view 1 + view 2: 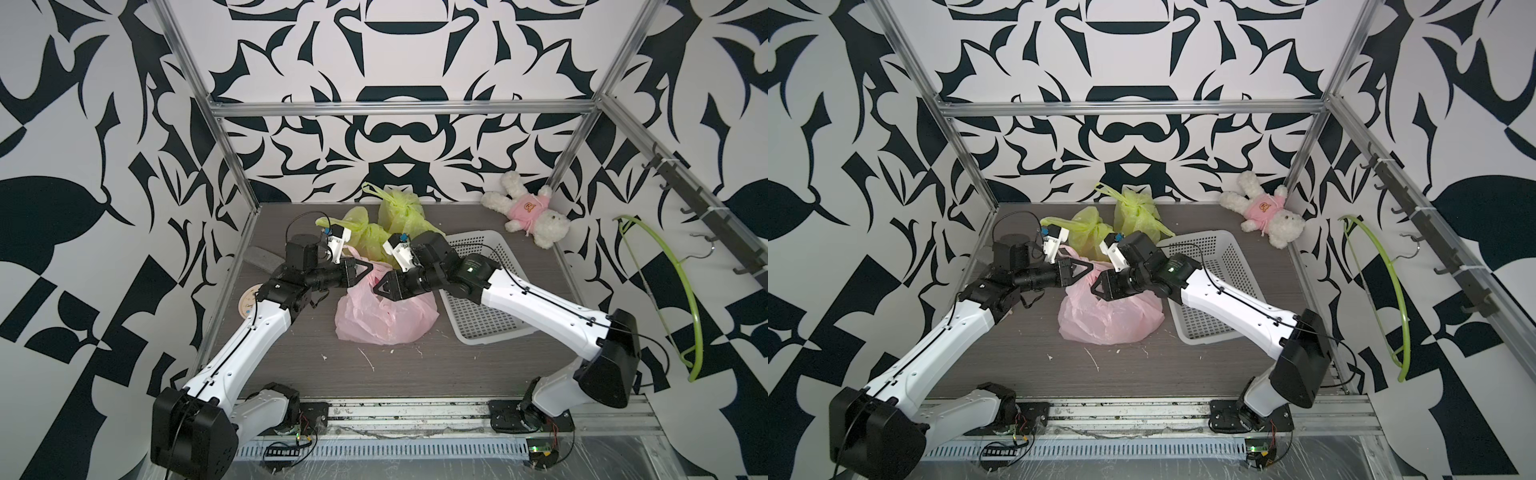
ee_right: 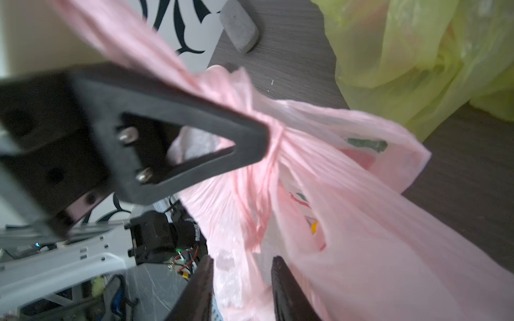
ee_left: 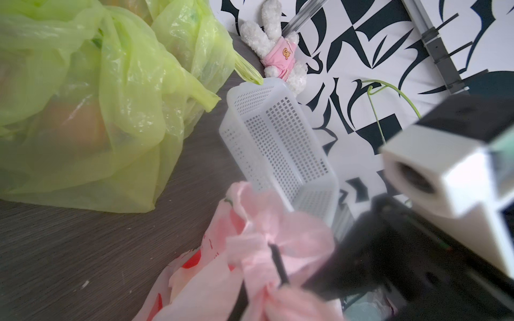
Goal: Place the peach into a plastic bag & tie a knot
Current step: Cross the plastic bag at the center of the board.
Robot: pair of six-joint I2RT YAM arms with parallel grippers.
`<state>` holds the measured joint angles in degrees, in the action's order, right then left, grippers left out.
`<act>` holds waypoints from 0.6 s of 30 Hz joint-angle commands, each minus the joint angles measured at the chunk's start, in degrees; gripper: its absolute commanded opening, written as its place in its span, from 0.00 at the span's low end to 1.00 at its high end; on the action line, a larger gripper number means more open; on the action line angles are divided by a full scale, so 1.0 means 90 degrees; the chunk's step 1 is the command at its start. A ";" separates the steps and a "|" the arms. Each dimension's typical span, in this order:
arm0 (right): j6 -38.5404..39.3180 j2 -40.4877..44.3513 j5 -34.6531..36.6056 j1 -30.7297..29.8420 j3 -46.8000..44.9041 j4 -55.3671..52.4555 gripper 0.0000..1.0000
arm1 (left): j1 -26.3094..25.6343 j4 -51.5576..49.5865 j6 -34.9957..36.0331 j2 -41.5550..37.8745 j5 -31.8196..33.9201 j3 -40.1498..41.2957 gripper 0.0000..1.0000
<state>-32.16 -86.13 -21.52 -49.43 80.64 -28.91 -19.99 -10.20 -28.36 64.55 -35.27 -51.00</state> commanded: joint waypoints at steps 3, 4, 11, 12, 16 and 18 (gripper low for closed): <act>0.1173 0.0584 -0.0192 0.0203 0.0992 -0.1060 0.52 | 0.0014 0.0202 0.0332 -0.0310 -0.1027 -0.0096 0.00; 0.1326 0.0579 -0.0181 0.0232 0.1090 -0.1179 0.54 | 0.0017 0.0157 0.0361 -0.0350 -0.1134 -0.0117 0.00; 0.2262 0.0146 -0.0482 0.0299 0.1679 -0.1716 0.67 | 0.0016 -0.0436 0.0609 -0.0464 -0.1932 -0.0354 0.00; 0.2343 0.0084 -0.0551 0.0297 0.1727 -0.1729 0.69 | 0.0020 -0.0505 0.0645 -0.0464 -0.2008 -0.0383 0.00; 0.2526 -0.0156 -0.0780 0.0294 0.1912 -0.1757 0.72 | 0.0022 -0.0605 0.0671 -0.0490 -0.2039 -0.0425 0.00; 0.2541 -0.0296 -0.1032 0.0291 0.1955 -0.1760 0.73 | 0.0019 -0.0615 0.0661 -0.0476 -0.2005 -0.0443 0.00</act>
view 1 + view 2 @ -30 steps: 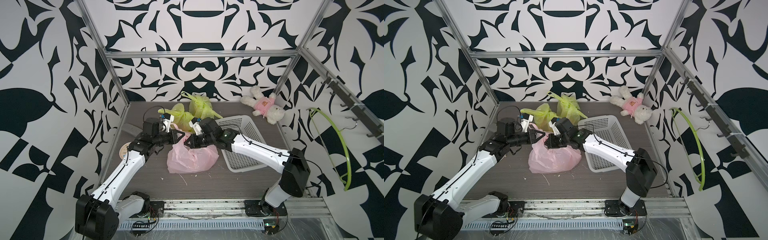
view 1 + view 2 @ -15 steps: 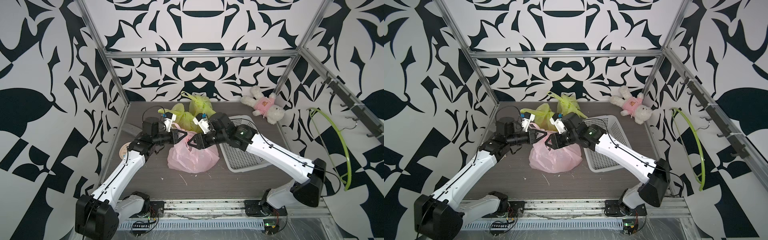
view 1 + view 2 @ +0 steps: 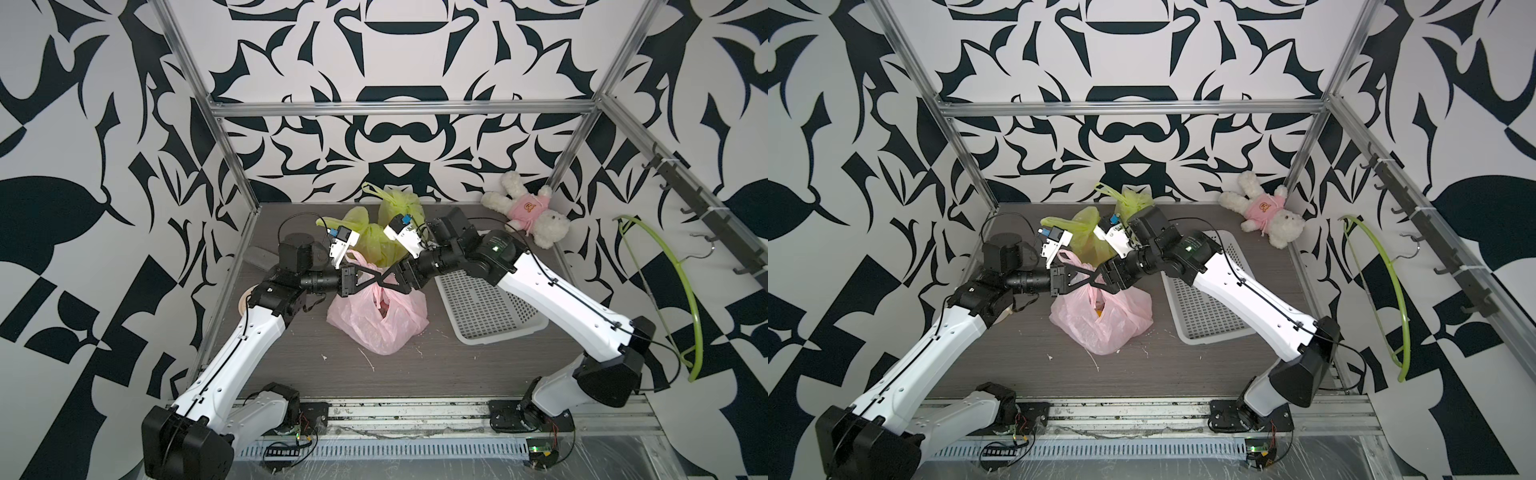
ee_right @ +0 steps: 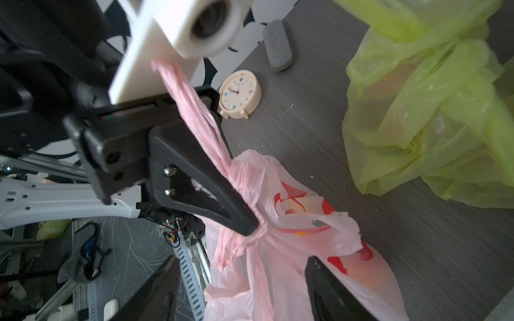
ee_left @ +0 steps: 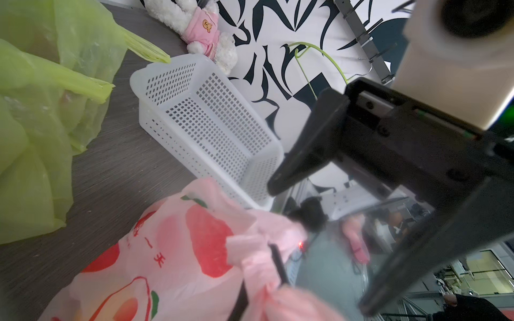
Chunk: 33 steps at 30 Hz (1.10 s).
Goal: Place the peach into a plastic bag & tie a knot
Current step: Cross the plastic bag at the center of the board.
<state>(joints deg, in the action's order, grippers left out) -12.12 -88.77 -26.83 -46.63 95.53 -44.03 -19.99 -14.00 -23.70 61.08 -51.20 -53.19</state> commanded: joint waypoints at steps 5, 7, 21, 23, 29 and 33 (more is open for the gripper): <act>0.0354 -0.0213 -0.0613 -0.0067 0.0254 -0.0185 0.72 | 0.0017 -0.0179 0.0144 -0.0032 -0.0180 -0.0234 0.00; 0.0370 -0.0234 -0.0694 -0.0076 0.0198 -0.0184 0.70 | 0.0023 -0.0173 0.0144 0.0001 -0.0174 -0.0255 0.00; 0.0365 -0.0609 -0.0701 -0.0216 0.0251 -0.0315 0.45 | 0.0017 -0.0044 0.0017 0.0031 -0.0171 -0.0269 0.00; 0.0333 -0.0652 -0.0700 -0.0240 0.0281 -0.0280 0.41 | 0.0020 -0.0046 0.0007 0.0012 -0.0154 -0.0255 0.00; 0.0243 -0.0761 -0.0701 -0.0328 0.0396 -0.0198 0.27 | 0.0018 -0.0046 -0.0032 -0.0022 -0.0102 -0.0205 0.00; 0.0193 -0.0762 -0.0581 -0.0355 0.0398 -0.0147 0.15 | 0.0014 -0.0056 -0.0052 -0.0071 -0.0084 -0.0163 0.00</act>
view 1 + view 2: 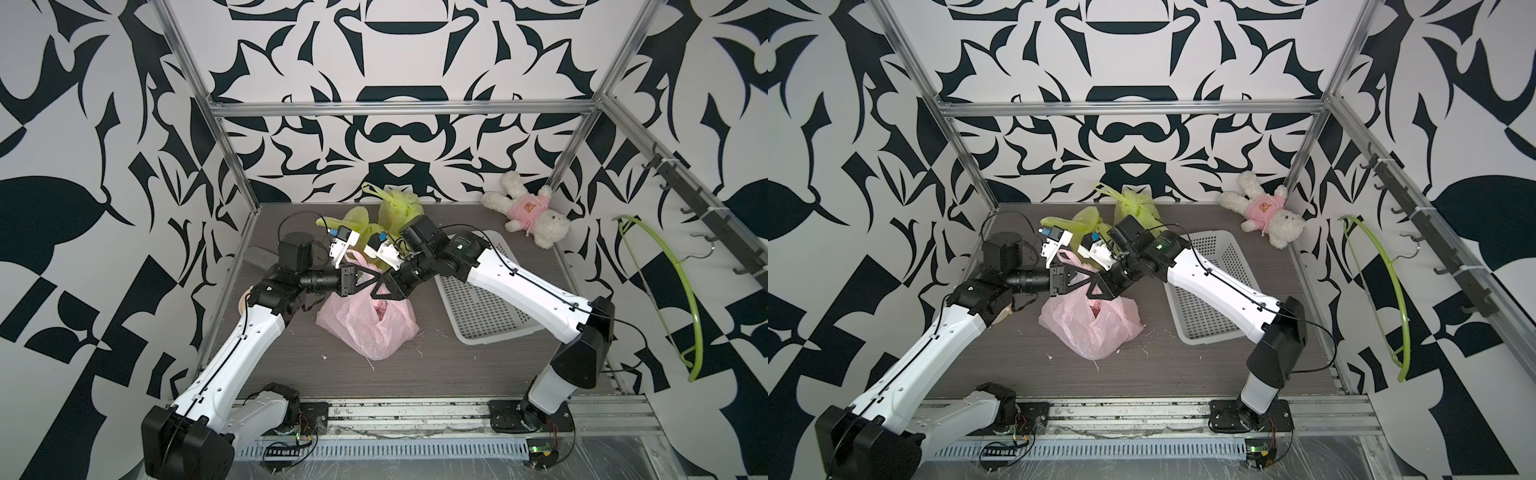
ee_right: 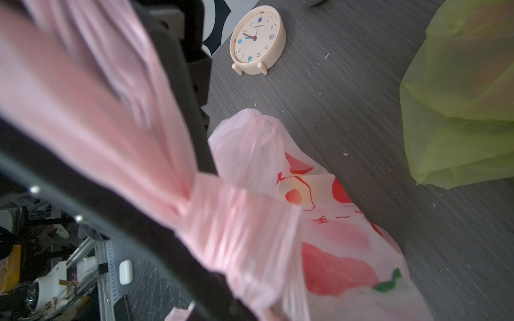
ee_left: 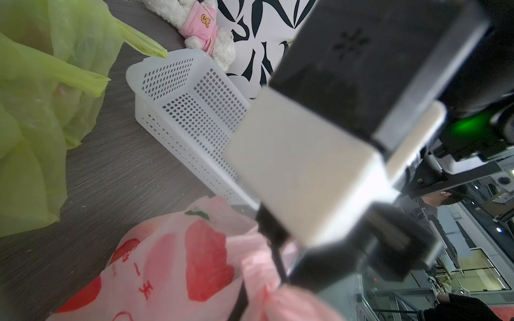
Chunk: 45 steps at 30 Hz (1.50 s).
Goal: Place the peach into a plastic bag & tie a knot
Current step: Cross the plastic bag at the center of the board.
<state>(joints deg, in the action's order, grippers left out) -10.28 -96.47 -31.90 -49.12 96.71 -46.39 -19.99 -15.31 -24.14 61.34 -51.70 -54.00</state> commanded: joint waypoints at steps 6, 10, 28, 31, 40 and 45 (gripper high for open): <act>0.0015 0.0370 0.0227 -0.0013 0.0096 0.0221 0.00 | 0.0022 -0.0262 0.0136 -0.0360 0.0138 -0.0013 0.37; 0.0040 0.0579 -0.0028 0.0094 -0.0056 0.0291 0.00 | 0.0019 -0.0468 0.0279 -0.0645 0.0181 0.0190 0.61; 0.0274 0.0808 -0.0058 0.0391 -0.0045 -0.0164 0.00 | 0.0017 -0.0952 0.0612 -0.0810 -0.0246 0.0254 0.00; 0.0278 0.0836 0.0041 0.0418 -0.0062 -0.0203 0.01 | 0.0023 -0.1037 0.0637 -0.0854 -0.0143 0.0185 0.00; 0.0158 0.0884 0.0234 0.0517 -0.0174 -0.0140 0.00 | 0.0014 -0.1112 0.0584 -0.0960 -0.0064 0.0103 0.00; -0.0484 0.0910 0.0487 0.0524 -0.0377 0.0562 0.00 | -0.0001 -0.1019 0.0415 -0.0807 -0.0315 0.0147 0.00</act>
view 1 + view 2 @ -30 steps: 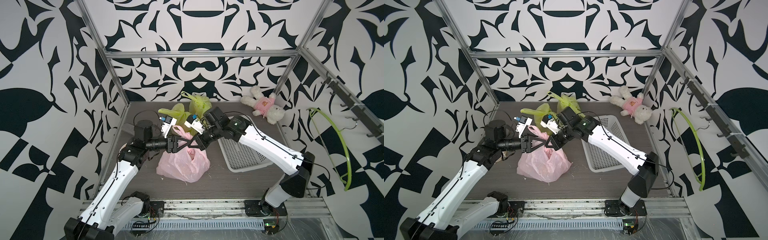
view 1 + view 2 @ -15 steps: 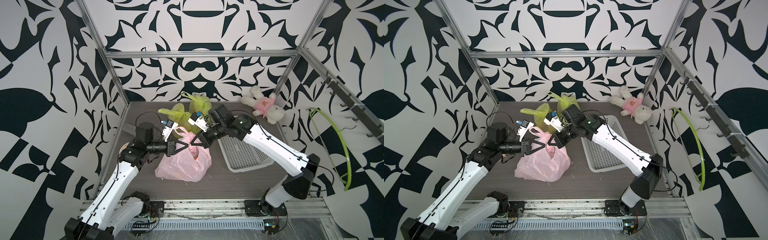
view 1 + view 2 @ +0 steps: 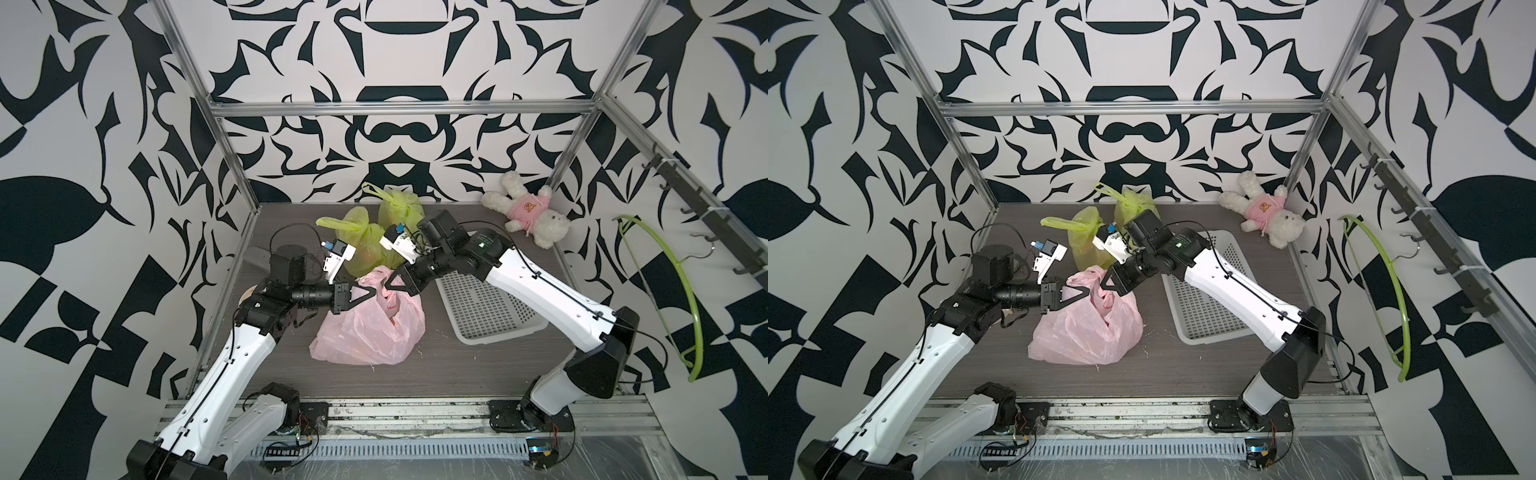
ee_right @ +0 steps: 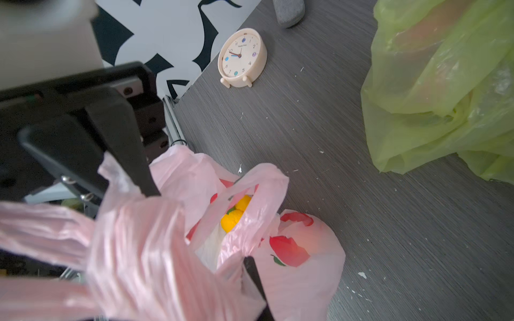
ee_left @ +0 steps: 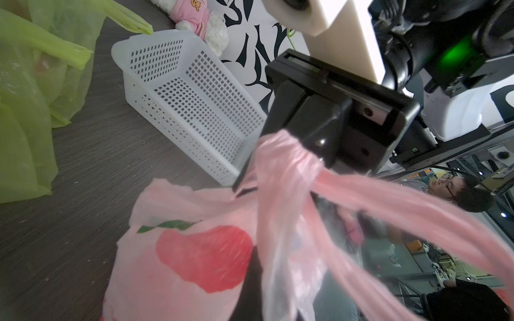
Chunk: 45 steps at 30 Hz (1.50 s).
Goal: Place the peach into a plastic bag & tie a knot
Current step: Cross the plastic bag at the center of the board.
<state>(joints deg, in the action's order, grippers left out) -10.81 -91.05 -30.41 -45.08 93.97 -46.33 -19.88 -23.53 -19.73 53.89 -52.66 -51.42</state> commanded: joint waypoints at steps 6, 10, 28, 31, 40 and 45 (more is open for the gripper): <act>-0.1370 0.0520 0.0961 0.0067 -0.0501 0.1850 0.00 | -0.0380 0.0494 -0.0526 -0.0049 0.0076 0.0164 0.00; -0.1934 0.0712 0.1356 0.0070 -0.0911 0.2780 0.00 | -0.0710 0.0980 -0.0832 -0.0043 0.0379 0.0272 0.00; -0.4925 0.1299 0.0608 0.0058 -0.3347 0.8466 0.00 | -0.1267 0.3539 -0.2042 -0.0144 0.1340 0.1524 0.00; -0.5212 0.1227 0.0362 0.0058 -0.3401 0.8927 0.00 | -0.1340 0.3796 -0.2144 -0.0249 0.1575 0.1758 0.00; -0.5405 0.1209 -0.0182 0.0058 -0.3192 0.9036 0.00 | -0.1365 0.4124 -0.2307 -0.0314 0.1967 0.2242 0.00; -0.5181 0.1191 -0.0398 0.0114 -0.3111 0.8739 0.00 | -0.1366 0.4090 -0.2359 -0.0480 0.2113 0.2373 0.28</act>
<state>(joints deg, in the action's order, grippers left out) -57.71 -82.46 -31.73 -44.53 61.65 23.38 -31.59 18.35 -40.84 49.76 -33.39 -31.99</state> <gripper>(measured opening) 0.047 0.235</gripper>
